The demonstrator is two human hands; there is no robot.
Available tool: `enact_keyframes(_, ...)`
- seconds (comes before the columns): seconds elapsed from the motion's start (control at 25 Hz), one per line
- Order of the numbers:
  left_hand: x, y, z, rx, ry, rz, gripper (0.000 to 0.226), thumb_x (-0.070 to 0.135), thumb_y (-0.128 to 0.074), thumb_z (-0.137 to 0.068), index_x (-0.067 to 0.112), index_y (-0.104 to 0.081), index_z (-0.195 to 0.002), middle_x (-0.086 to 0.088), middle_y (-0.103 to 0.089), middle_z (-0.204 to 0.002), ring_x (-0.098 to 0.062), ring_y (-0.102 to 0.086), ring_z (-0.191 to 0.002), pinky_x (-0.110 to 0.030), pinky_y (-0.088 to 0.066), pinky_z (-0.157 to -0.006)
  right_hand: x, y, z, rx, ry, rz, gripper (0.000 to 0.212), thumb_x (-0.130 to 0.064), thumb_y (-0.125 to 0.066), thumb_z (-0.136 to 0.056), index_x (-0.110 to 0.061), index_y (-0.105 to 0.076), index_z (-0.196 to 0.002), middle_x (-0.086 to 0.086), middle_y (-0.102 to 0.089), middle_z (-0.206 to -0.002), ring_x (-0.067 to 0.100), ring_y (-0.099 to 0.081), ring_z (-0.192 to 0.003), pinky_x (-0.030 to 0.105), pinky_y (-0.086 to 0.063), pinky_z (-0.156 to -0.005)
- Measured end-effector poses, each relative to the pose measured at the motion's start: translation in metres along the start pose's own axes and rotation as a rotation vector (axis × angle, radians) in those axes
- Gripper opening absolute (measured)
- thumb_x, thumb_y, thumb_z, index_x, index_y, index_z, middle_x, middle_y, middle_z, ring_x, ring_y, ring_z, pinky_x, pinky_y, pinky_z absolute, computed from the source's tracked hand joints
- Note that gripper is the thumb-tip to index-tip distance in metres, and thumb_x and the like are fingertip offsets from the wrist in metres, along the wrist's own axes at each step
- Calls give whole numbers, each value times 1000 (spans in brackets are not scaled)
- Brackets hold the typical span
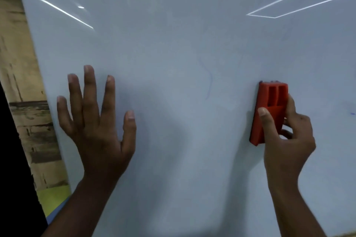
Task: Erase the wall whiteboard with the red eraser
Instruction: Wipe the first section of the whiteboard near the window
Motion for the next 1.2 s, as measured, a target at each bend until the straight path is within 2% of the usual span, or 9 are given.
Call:
enact_keyframes(0.08, -1, -9, -8, -25, 10, -53, 63, 31, -44, -110, 6, -29, -166, -23, -19, -172, -42, -14, -162, -60, -6, -130, -19, -23, 3, -7, 70, 8, 61, -39, -75, -92, -24, -56, -148, 2, -52, -105, 11, -57, -92, 41, -55, -82)
enact_keyframes(0.2, -1, -14, -3, -44, -3, -92, 64, 33, -41, -112, 6, -23, -167, -23, -15, -173, -38, -10, -163, -61, -3, -130, -55, -63, 46, -129, 302, 41, 60, -43, -73, -92, -18, -59, -145, 1, -51, -99, 25, -54, -90, 42, -51, -81)
enact_keyframes(0.32, -6, -15, -4, -45, -33, -85, 66, 35, -42, -112, 8, -20, -168, -21, -14, -174, -36, -9, -163, -59, -3, -130, -83, -93, 93, -248, 527, 108, 61, -51, -71, -94, -19, -59, -144, 6, -58, -101, 22, -52, -89, 41, -52, -71)
enact_keyframes(0.52, -11, -14, -3, -60, -36, -90, 69, 40, -43, -111, 11, -19, -169, -17, -13, -175, -34, -9, -164, -58, -5, -131, -101, -97, 71, -309, 628, 141, 64, -59, -71, -89, -25, -61, -142, 3, -62, -100, 18, -56, -88, 40, -54, -68)
enact_keyframes(0.6, -11, -13, -4, -45, -44, -89, 67, 39, -44, -110, 9, -24, -168, -19, -17, -175, -37, -14, -163, -59, -7, -131, -91, -81, 45, -261, 566, 137, 59, -57, -73, -89, -27, -65, -140, 0, -59, -96, 21, -57, -86, 39, -52, -72)
enact_keyframes(0.76, -8, -13, -2, -23, -42, -87, 67, 38, -45, -110, 8, -27, -167, -19, -19, -174, -39, -17, -162, -60, -8, -131, -45, -30, -12, -115, 243, 46, 61, -43, -80, -86, -25, -63, -142, 1, -53, -93, 15, -58, -80, 42, -55, -71)
enact_keyframes(0.88, -7, -13, -2, -37, -27, -94, 66, 38, -43, -110, 8, -26, -167, -19, -19, -174, -39, -16, -162, -59, -7, -131, -22, -2, -44, 4, 56, -33, 64, -46, -79, -86, -23, -61, -143, 16, -59, -102, 0, -59, -84, 19, -55, -71)
enact_keyframes(0.96, -5, -13, 0, -44, -15, -98, 66, 37, -43, -110, 7, -26, -167, -20, -18, -174, -39, -15, -162, -60, -7, -131, -23, 0, -61, 19, 3, -88, 65, -46, -80, -85, -23, -61, -143, 19, -62, -111, -3, -61, -90, 14, -54, -74)
enact_keyframes(1.2, -4, -15, 5, -62, 8, -100, 67, 38, -41, -109, 8, -25, -167, -19, -16, -175, -38, -13, -163, -60, -7, -131, -82, -60, -31, -175, 139, -64, 62, -43, -84, -83, -31, -64, -140, 1, -54, -95, 12, -61, -85, 40, -57, -79)
Point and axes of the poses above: each hand's wrist, its own z-axis away from the middle knuckle, its own y-axis out of the back of the hand, x = y × z, the point moved 3 cm from there along -z, towards the middle knuckle
